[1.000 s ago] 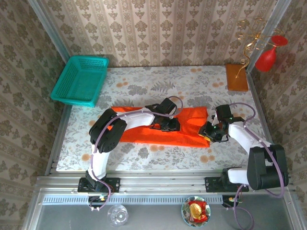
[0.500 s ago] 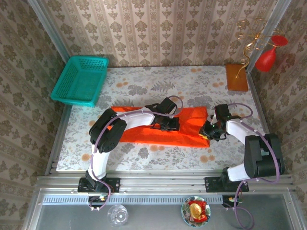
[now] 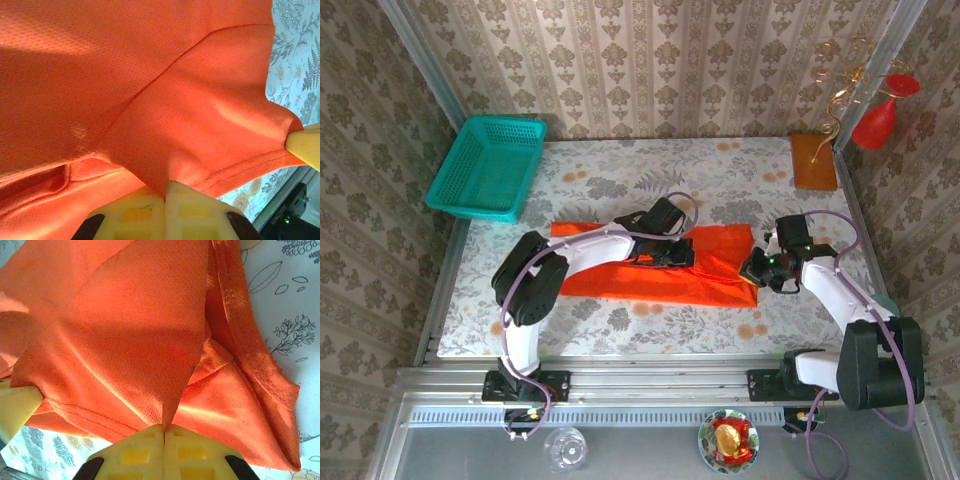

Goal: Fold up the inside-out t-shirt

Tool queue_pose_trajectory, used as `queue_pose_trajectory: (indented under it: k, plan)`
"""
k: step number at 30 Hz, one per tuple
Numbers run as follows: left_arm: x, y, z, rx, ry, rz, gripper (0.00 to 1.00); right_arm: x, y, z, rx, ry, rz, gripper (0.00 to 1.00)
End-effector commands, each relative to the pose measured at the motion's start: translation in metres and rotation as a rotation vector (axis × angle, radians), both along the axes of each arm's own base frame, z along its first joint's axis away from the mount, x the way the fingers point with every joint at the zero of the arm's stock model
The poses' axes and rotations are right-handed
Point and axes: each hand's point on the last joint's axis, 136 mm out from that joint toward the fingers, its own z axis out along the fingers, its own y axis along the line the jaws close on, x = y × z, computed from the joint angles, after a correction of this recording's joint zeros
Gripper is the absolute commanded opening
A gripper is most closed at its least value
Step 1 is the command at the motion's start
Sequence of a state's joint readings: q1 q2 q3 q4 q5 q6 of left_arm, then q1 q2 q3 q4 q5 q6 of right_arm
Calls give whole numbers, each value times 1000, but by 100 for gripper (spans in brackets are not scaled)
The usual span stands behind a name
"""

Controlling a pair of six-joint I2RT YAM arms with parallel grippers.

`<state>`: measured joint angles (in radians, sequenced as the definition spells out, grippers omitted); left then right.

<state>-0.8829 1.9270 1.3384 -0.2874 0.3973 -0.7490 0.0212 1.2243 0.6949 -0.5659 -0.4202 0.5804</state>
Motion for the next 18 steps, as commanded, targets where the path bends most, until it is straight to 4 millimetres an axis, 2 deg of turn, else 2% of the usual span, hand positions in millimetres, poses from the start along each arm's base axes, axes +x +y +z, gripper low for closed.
queue_pose_trajectory:
  k: [1,6,13,15,18]
  plan:
    - [-7,6,4,-2,8,-8,5,-16,5,4,30,37,6,0]
    - [-12,9,-5,11,28,-21,6,-28,8,-2,37,53,0,0]
    - [-18,10,-37,42,82,-31,9,-37,11,-32,48,115,-4,0]
    - [-18,12,-38,47,81,-30,12,-39,11,-37,42,132,-1,6]
    - [-17,15,-33,48,69,-27,20,-39,8,-31,18,132,13,26]
